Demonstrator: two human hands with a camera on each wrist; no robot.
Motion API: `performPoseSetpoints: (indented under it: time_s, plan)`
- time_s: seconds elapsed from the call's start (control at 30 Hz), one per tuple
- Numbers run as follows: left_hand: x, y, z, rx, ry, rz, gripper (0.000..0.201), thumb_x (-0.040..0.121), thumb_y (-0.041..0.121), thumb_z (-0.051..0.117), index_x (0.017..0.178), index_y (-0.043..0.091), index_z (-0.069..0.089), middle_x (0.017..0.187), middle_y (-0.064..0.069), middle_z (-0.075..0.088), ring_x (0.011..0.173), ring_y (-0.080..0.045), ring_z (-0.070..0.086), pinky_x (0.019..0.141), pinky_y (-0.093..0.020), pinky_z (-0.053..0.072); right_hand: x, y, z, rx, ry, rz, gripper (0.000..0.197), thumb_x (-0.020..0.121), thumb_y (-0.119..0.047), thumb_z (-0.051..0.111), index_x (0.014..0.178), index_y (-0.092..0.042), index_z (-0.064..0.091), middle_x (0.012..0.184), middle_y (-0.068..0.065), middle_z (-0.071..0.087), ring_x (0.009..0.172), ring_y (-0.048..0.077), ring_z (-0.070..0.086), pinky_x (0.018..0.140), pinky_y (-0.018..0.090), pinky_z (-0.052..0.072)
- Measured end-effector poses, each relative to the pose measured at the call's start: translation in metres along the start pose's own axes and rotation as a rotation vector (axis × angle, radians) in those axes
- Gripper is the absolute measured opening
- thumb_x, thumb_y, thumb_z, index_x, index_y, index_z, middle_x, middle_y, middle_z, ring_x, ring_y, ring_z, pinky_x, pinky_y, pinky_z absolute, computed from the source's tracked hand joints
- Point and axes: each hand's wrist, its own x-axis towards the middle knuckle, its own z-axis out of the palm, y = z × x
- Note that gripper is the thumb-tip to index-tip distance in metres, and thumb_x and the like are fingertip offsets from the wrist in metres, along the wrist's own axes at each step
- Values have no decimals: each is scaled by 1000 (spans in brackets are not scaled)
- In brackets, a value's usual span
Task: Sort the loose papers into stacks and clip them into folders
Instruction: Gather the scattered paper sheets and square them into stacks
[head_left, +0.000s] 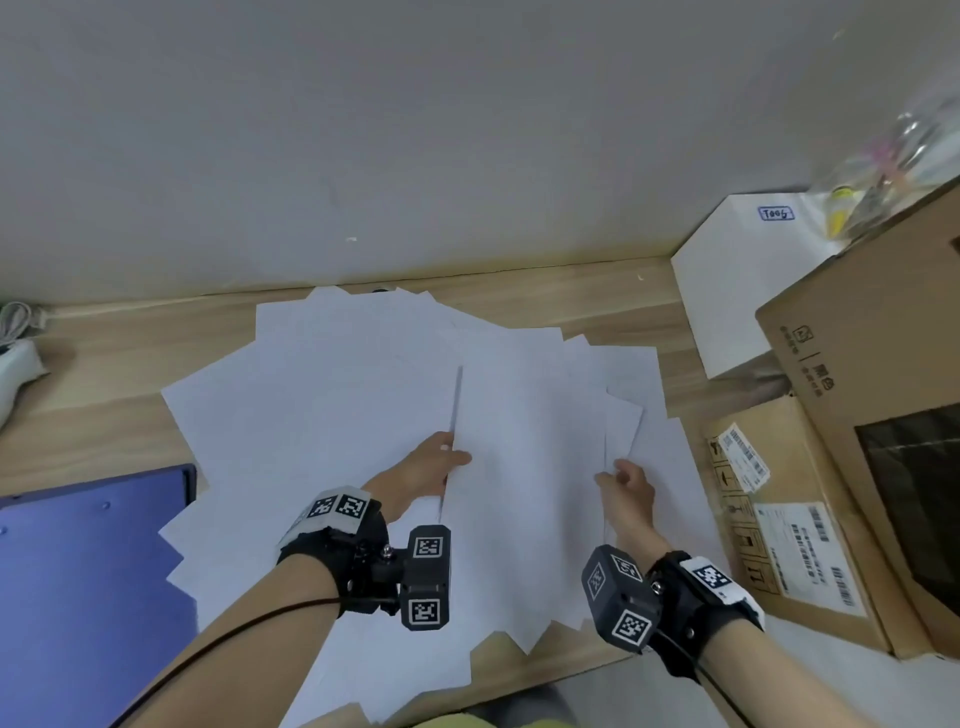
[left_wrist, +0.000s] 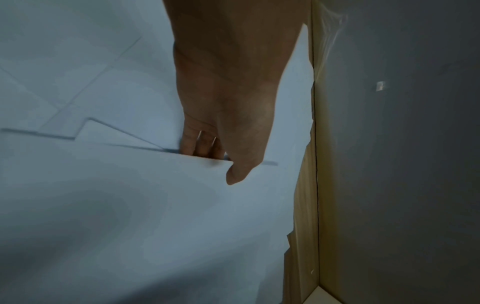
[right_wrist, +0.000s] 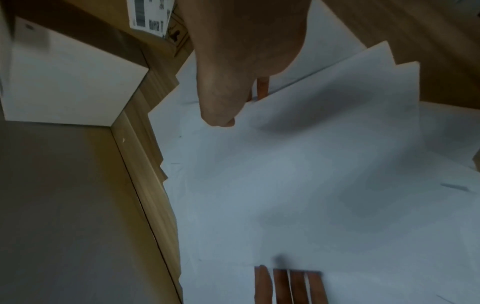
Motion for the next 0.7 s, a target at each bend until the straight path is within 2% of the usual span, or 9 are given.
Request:
performPoseSetpoints:
  time_s: [0.1,0.17,0.2,0.33,0.43,0.53,0.6,0.67,0.7]
  plan:
    - [-1,-6,-2,29,-18,19,32,96,20,56,128,13,52,122,-7,64,100,-18,64,75,-23,52,2,-2,8,34,-26,11,30,87,-14,57,114,-3,49,84,6,48,63,18,44,56,26,40]
    - [-5,-12,-5,13,-26,20,31,95,21,58,126,15,55,118,-3,66,98,-13,66,70,-18,51,-2,-3,9,11,-100,-1,17,89,-15,58,102,-6,52,70,4,47,56,16,44,44,20,37]
    - [-9,-13,-6,11,-34,16,30,95,23,59,124,17,57,116,0,67,96,-10,66,67,-16,50,-7,-4,9,-8,-147,-25,11,91,-14,57,97,-5,55,70,4,52,57,16,48,45,18,38]
    - [-22,-25,-21,20,-49,44,29,94,28,62,122,21,59,116,5,67,97,-6,64,71,-15,49,-29,-5,21,-49,-273,-60,19,93,-13,57,110,-9,63,100,3,69,92,20,65,76,30,49]
    - [-35,-35,-41,-19,-21,78,25,94,30,61,117,24,61,111,7,68,96,-8,66,72,-17,51,-35,-21,34,-144,-287,-106,19,94,-10,53,111,-5,60,96,2,67,86,19,64,69,26,49]
    - [-47,-50,-70,-96,101,81,9,96,26,56,99,21,63,98,1,67,81,-13,65,72,-22,51,-44,-56,52,-279,-350,-220,17,96,-4,47,109,-10,56,101,5,63,76,11,59,57,16,47]
    - [-54,-64,-93,-180,249,73,11,97,18,51,97,20,62,97,-1,62,75,-13,59,67,-22,49,-47,-79,68,-405,-368,-287,20,96,-6,46,115,-9,54,116,5,58,92,19,57,75,24,46]
    - [-68,-80,-116,-256,375,71,14,97,13,48,104,17,59,101,-3,57,76,-14,55,66,-22,45,-48,-99,89,-517,-348,-351,33,97,-5,45,127,5,50,128,9,51,112,26,53,92,36,43]
    - [-74,-90,-126,-276,408,67,16,97,12,48,110,15,56,105,-4,54,80,-15,53,69,-24,44,-46,-106,101,-564,-345,-381,35,96,-2,43,128,13,46,133,18,48,115,27,51,92,39,44]
